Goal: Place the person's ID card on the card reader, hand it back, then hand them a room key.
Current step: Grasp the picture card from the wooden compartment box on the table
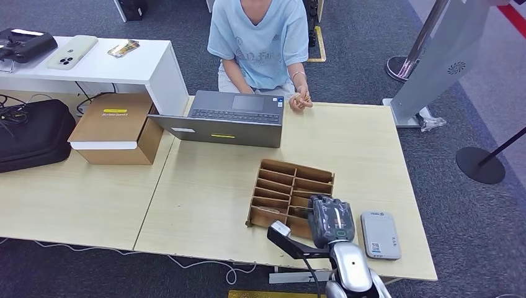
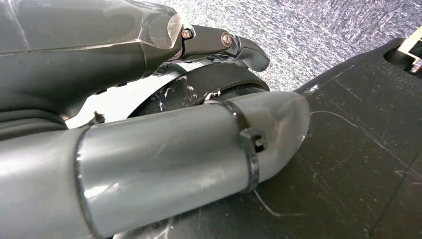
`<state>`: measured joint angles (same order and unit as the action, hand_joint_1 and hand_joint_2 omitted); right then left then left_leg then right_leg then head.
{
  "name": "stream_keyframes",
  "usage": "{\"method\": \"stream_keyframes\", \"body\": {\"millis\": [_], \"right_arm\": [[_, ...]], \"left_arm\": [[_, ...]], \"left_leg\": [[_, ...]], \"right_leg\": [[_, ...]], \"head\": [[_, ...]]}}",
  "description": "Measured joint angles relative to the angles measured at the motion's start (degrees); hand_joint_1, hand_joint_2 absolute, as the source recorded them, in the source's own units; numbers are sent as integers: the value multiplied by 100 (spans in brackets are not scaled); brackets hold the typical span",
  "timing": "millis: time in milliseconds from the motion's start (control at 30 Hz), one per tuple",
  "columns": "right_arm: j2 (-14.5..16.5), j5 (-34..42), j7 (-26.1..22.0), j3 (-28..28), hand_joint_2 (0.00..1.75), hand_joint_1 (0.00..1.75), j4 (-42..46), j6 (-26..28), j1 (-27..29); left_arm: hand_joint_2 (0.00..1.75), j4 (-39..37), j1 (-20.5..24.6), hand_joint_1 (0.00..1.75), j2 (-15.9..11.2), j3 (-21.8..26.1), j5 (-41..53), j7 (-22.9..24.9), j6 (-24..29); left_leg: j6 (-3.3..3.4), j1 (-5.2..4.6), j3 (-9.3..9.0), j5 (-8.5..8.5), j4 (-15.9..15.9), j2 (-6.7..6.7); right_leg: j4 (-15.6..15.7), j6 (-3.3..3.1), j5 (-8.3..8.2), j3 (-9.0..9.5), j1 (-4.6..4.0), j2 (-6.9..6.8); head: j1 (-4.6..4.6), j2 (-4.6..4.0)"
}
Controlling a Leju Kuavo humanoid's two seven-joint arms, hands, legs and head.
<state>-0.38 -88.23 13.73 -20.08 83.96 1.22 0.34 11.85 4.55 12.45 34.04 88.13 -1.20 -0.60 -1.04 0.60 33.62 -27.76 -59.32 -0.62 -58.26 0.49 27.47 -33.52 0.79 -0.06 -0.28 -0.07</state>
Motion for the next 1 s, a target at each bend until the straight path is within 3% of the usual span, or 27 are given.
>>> {"method": "stream_keyframes", "body": {"millis": [467,767,1000], "right_arm": [[14,150,-168,-5,175,147,-22,134,2],[16,743,-451,14,175,145,148,213,42],[16,882,-505,80,175,151,465,238,204]], "left_arm": [[0,0,-2,0,19,1,-9,0,11],[0,0,-3,0,31,-2,-8,0,11],[0,0,-4,0,33,-53,-7,0,11]], "left_leg": [[0,0,1,0,0,0],[0,0,0,0,-1,0],[0,0,0,0,-1,0]], "right_leg": [[0,0,0,0,0,0],[0,0,0,-1,0,0],[0,0,0,-1,0,0]], "head": [[0,0],[1,0],[0,0]]}}
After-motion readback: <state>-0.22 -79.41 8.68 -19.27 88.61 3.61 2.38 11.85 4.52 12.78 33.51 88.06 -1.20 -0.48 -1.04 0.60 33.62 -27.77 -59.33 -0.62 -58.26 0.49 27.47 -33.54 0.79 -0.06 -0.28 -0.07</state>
